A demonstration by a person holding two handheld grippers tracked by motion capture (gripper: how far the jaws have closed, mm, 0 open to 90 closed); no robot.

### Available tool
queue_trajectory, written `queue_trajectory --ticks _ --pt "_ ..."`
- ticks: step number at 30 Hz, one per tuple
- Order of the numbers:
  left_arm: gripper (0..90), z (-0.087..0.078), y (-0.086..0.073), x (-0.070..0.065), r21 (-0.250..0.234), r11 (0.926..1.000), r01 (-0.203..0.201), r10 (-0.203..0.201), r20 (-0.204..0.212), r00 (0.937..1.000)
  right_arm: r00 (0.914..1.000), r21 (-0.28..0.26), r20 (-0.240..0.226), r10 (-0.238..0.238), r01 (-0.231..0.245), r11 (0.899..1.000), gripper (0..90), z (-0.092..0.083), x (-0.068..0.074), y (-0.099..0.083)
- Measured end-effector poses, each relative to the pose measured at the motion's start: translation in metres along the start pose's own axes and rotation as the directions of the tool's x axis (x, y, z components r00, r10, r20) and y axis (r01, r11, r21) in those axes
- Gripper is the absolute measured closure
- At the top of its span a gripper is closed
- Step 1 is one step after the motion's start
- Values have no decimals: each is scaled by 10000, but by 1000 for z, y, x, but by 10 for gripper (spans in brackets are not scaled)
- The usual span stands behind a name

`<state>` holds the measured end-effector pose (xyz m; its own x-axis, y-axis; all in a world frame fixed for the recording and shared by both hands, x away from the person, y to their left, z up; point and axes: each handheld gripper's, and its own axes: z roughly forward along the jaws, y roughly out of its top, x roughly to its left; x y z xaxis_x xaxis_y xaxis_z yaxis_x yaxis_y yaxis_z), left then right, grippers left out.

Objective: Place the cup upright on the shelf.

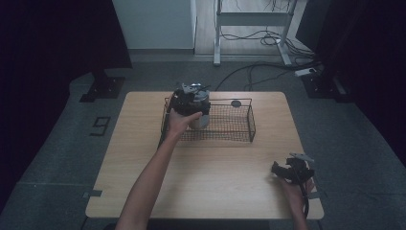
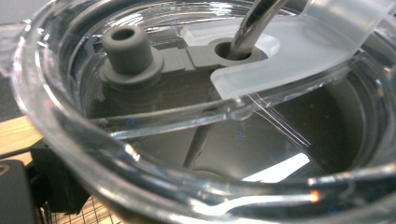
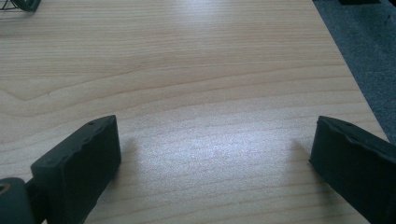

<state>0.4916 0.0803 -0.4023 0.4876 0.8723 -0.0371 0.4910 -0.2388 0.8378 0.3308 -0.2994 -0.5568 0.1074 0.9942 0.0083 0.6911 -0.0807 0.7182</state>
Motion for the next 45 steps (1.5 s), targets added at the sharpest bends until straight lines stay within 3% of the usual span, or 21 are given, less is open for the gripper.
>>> queue_trajectory --ticks 24,45 --pt "42 34 -23 -5 611 9980 168 -159 -147 9998 10000 -46 -4 10 -10 10000 29 0 0 0" --pt "41 44 -41 -6 735 9972 158 -154 -50 9999 10000 -53 -10 4 -4 10000 30 0 0 0"
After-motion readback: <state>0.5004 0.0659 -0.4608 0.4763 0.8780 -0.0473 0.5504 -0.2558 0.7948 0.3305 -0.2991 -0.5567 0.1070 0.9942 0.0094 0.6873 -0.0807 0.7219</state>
